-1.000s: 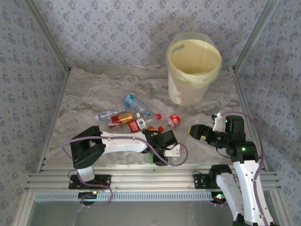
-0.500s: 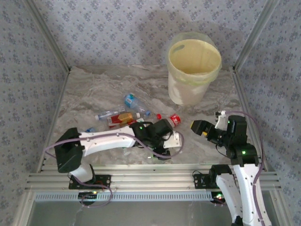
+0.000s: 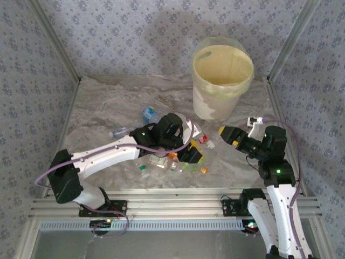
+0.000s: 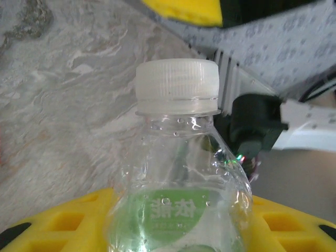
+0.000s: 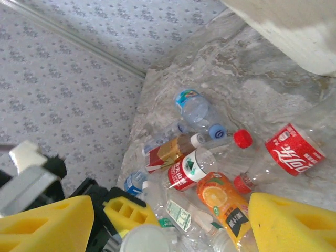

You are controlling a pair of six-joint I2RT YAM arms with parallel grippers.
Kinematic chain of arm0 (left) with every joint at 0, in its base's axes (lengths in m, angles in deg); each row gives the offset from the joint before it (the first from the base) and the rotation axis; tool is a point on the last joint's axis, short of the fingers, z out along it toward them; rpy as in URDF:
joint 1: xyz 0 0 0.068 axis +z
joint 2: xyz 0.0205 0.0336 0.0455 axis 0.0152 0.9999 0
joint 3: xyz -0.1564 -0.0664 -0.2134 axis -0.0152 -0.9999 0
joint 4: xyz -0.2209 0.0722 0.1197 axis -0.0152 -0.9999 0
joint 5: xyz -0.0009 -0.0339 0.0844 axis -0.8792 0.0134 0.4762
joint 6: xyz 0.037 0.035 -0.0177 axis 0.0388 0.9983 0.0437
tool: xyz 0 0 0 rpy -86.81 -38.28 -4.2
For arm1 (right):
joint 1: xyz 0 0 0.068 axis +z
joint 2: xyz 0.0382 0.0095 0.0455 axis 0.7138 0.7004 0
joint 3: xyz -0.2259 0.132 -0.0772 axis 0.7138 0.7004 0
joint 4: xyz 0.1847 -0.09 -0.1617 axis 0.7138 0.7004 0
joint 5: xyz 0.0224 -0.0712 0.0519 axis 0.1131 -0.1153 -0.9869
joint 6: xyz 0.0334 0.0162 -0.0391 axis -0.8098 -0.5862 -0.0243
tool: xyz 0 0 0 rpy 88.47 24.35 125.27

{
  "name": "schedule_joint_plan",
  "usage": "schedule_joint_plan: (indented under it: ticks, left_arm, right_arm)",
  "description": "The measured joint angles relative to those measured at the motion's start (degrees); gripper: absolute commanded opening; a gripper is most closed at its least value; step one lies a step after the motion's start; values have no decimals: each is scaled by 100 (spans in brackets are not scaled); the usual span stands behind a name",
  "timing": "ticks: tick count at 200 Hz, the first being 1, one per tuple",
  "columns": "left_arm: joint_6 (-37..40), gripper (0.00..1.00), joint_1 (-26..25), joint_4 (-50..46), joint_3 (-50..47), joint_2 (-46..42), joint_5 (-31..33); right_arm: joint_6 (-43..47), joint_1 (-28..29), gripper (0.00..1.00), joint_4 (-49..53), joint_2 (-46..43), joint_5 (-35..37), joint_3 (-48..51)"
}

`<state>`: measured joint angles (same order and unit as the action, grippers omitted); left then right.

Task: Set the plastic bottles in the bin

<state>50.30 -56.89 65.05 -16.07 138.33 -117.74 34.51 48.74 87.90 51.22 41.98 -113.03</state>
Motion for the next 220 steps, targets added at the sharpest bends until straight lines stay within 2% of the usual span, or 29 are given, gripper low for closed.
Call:
schedule_joint_plan:
  ticks: [36, 64, 87, 122, 146, 155, 167, 179, 193, 208, 220]
  left_arm:
    - [-769, 44, 74, 520, 0, 17, -210]
    - [-1071, 44, 81, 785, 0, 57, -345]
    - [-1193, 44, 81, 868, 0, 127, -413]
    - [-1274, 46, 79, 903, 0, 157, -455]
    - [-1274, 48, 79, 920, 0, 157, -452]
    - [-1274, 53, 81, 949, 0, 157, -452]
    - [-1268, 71, 83, 1003, 0, 157, -455]
    - [-1327, 76, 81, 1064, 7, 157, -459]
    - [-1353, 89, 85, 1069, 15, 157, -446]
    - [-1351, 97, 118, 973, 96, 157, -404]
    - [-1353, 100, 188, 946, 181, 149, -376]
  right_arm:
    - [-2, 378, 75, -155, 63, 4, -4]
    - [-4, 765, 68, -245, 127, 118, -9]
    - [9, 1036, 60, -273, 186, 269, -15]
    - [26, 1241, 40, -317, 234, 476, -24]
    - [-31, 1300, 34, -365, 232, 570, -33]
    - [-46, 1311, 33, -372, 234, 601, -50]
    - [-44, 1320, 32, -372, 251, 643, -96]
    - [-20, 1335, 31, -348, 299, 693, -181]
    - [61, 1346, 31, -310, 389, 817, -358]
    - [181, 1344, 31, -214, 518, 960, -638]
    - [332, 1344, 31, -76, 658, 1067, -944]
